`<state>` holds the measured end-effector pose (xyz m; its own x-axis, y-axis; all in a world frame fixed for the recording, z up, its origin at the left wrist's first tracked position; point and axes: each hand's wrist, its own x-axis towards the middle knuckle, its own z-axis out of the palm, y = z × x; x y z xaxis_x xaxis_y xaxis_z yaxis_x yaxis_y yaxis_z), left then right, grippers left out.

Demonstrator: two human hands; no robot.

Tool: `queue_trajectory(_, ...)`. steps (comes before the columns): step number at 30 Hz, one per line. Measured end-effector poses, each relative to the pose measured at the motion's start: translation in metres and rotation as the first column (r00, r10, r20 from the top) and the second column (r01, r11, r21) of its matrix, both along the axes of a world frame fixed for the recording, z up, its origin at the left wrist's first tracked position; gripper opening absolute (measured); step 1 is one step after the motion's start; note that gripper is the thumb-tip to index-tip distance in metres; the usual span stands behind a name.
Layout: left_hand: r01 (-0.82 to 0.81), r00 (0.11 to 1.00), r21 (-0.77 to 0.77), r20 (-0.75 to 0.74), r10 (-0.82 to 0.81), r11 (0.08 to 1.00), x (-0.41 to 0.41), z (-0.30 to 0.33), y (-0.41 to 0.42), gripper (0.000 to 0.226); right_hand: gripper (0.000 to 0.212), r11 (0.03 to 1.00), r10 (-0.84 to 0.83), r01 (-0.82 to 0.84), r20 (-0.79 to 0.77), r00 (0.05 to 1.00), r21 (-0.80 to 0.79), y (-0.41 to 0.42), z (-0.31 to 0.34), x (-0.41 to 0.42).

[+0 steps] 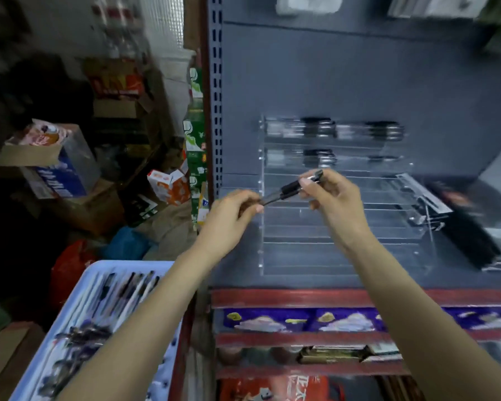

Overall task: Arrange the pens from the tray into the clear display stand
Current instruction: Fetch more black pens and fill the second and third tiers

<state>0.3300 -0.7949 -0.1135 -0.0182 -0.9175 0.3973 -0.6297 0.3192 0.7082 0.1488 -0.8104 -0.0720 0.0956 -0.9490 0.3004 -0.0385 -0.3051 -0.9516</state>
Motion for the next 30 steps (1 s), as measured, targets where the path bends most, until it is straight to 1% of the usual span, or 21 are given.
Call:
queue_trajectory(3, -0.037, 0.998, -0.109, 0.048, 0.043, 0.993, -0.044, 0.021, -0.023, 0.013, 0.017, 1.0, -0.007, 0.007, 0.069, 0.998, 0.003, -0.022, 0.011, -0.055)
queue_trajectory(5, -0.078, 0.992, -0.123, 0.089, 0.089, 0.989, -0.066, 0.027, -0.037, 0.018, 0.016, 1.0, -0.029, 0.028, 0.122, 0.992, 0.012, -0.037, 0.015, -0.088)
queue_trajectory(7, -0.137, 0.982, -0.127, 0.116, 0.152, 0.982, -0.082, 0.027, -0.048, 0.022, 0.015, 0.997, -0.08, 0.076, 0.216, 0.973, 0.028, -0.051, 0.017, -0.118)
queue_trajectory(8, -0.17, 0.977, -0.123, 0.108, 0.184, 0.978, -0.087, 0.027, -0.052, 0.023, 0.016, 0.994, -0.107, 0.102, 0.257, 0.96, 0.032, -0.059, 0.019, -0.132)
queue_trajectory(10, -0.232, 0.969, -0.109, 0.064, 0.24, 0.967, -0.096, 0.028, -0.058, 0.023, 0.019, 0.987, -0.16, 0.158, 0.273, 0.949, 0.028, -0.075, 0.02, -0.155)
queue_trajectory(11, -0.254, 0.964, -0.109, 0.049, 0.261, 0.961, -0.099, 0.028, -0.06, 0.023, 0.019, 0.983, -0.184, 0.183, 0.25, 0.951, 0.027, -0.083, 0.02, -0.165)
queue_trajectory(13, -0.282, 0.957, -0.12, 0.036, 0.288, 0.952, -0.107, 0.03, -0.065, 0.022, 0.019, 0.975, -0.221, 0.221, 0.135, 0.966, 0.021, -0.101, 0.022, -0.178)
queue_trajectory(15, -0.288, 0.956, -0.123, 0.016, 0.292, 0.95, -0.115, 0.034, -0.069, 0.021, 0.019, 0.971, -0.238, 0.237, -0.04, 0.971, -0.024, -0.116, 0.023, -0.184)
queue_trajectory(16, -0.286, 0.957, -0.121, 0.007, 0.289, 0.95, -0.12, 0.036, -0.07, 0.021, 0.016, 0.969, -0.246, 0.238, -0.155, 0.957, -0.068, -0.122, 0.025, -0.185)
queue_trajectory(17, -0.287, 0.957, -0.116, 0.001, 0.289, 0.951, -0.124, 0.038, -0.072, 0.022, 0.011, 0.966, -0.254, 0.228, -0.297, 0.92, -0.122, -0.126, 0.027, -0.185)
queue_trajectory(19, -0.293, 0.956, -0.107, -0.002, 0.294, 0.95, -0.13, 0.04, -0.075, 0.022, 0.006, 0.955, -0.283, 0.174, -0.554, 0.783, -0.242, -0.131, 0.033, -0.185)
queue_trajectory(21, -0.291, 0.956, -0.098, -0.006, 0.292, 0.952, -0.134, 0.041, -0.077, 0.023, 0.01, 0.945, -0.295, 0.102, -0.677, 0.674, -0.31, -0.137, 0.035, -0.185)
queue_trajectory(23, -0.291, 0.956, -0.093, -0.01, 0.292, 0.952, -0.137, 0.041, -0.08, 0.023, 0.011, 0.941, -0.303, 0.073, -0.727, 0.616, -0.331, -0.143, 0.034, -0.186)
queue_trajectory(25, -0.286, 0.958, -0.098, -0.005, 0.287, 0.953, -0.141, 0.041, -0.082, 0.022, 0.011, 0.93, -0.33, 0.069, -0.737, 0.59, -0.361, -0.149, 0.029, -0.187)
queue_trajectory(26, -0.279, 0.96, -0.101, 0.003, 0.28, 0.955, -0.142, 0.041, -0.084, 0.022, 0.012, 0.92, -0.354, 0.08, -0.724, 0.592, -0.384, -0.15, 0.026, -0.188)
queue_trajectory(28, -0.255, 0.965, -0.111, 0.027, 0.259, 0.961, -0.145, 0.042, -0.088, 0.021, 0.02, 0.889, -0.415, 0.128, -0.659, 0.627, -0.439, -0.149, 0.021, -0.189)
queue_trajectory(30, -0.226, 0.97, -0.118, 0.06, 0.234, 0.967, -0.149, 0.044, -0.093, 0.021, 0.032, 0.872, -0.447, 0.194, -0.573, 0.687, -0.449, -0.147, 0.016, -0.191)
